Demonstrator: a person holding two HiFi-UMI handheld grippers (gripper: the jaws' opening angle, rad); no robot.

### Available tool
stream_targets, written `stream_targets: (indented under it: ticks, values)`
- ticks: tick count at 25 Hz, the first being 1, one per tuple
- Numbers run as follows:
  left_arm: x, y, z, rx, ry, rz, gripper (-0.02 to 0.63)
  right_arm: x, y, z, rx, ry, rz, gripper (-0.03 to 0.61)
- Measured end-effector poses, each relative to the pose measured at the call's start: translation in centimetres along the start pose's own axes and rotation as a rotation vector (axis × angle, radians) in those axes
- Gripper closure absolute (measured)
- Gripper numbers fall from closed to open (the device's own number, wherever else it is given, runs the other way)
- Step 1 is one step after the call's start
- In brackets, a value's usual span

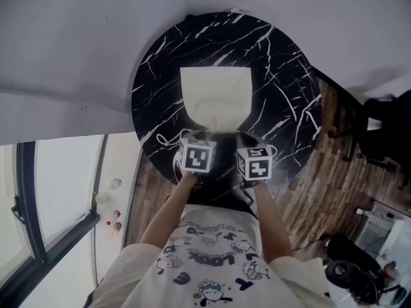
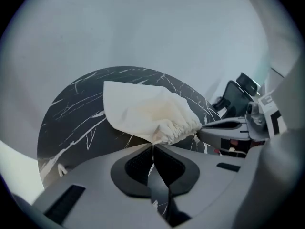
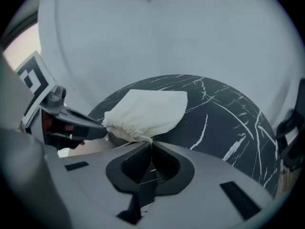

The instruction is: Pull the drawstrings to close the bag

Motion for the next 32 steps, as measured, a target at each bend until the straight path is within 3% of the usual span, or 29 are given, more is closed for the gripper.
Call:
stream_targets:
  ticks: [3,5,7,10,12,27,30,32]
  values:
    - [-0.4,0.0,0.0,0.032,0.003,0.115,0.568,0.5,-0.6,0.0,0.008,-0.029,-0.163,0.56]
    - [-0.7,0.1,0.1,0.046,0.016,0.149,0.568,0.6,-0.9,-0.1,0.019,-0.042,-0.254,0.56]
    - [-1.3,0.3,0.2,0.061,0.033,0.188,0.568,0.8,-0.6,0.0,0.035,-0.069,-0.311,0.56]
    - [-2.0,-0.6,-0.2,0.031,-0.001,0.329,0.568,1.0,-0.7,0.1,0.05,-0.083,-0.37,0.56]
    - [-2.4,-1.0,-0.2,0.017,-0.011,0.372,0.568,1.3,-1.3,0.0,0.053,-0.074,-0.432,0.56]
    - [-3.2,-1.6,-0.2,0.0,-0.025,0.42,0.568,1.2,-2.3,-0.2,0.061,-0.044,-0.553,0.56]
    - [-3.7,-1.6,0.0,-0.003,-0.009,0.364,0.566,-0.3,-2.4,-0.7,0.066,0.055,-0.509,0.558]
    - [-3.8,-1.6,0.1,-0.003,-0.011,0.328,0.565,-0.7,-2.2,-0.7,0.066,0.072,-0.44,0.558]
Point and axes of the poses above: the fingertips, and each gripper's own axes: z backward along the fingers, x to its right, y out of its top, the point moved 1 cm from there along z, backward along the fingers, and after that the axes turned 15 degrees about z, right-handed, at the moved point
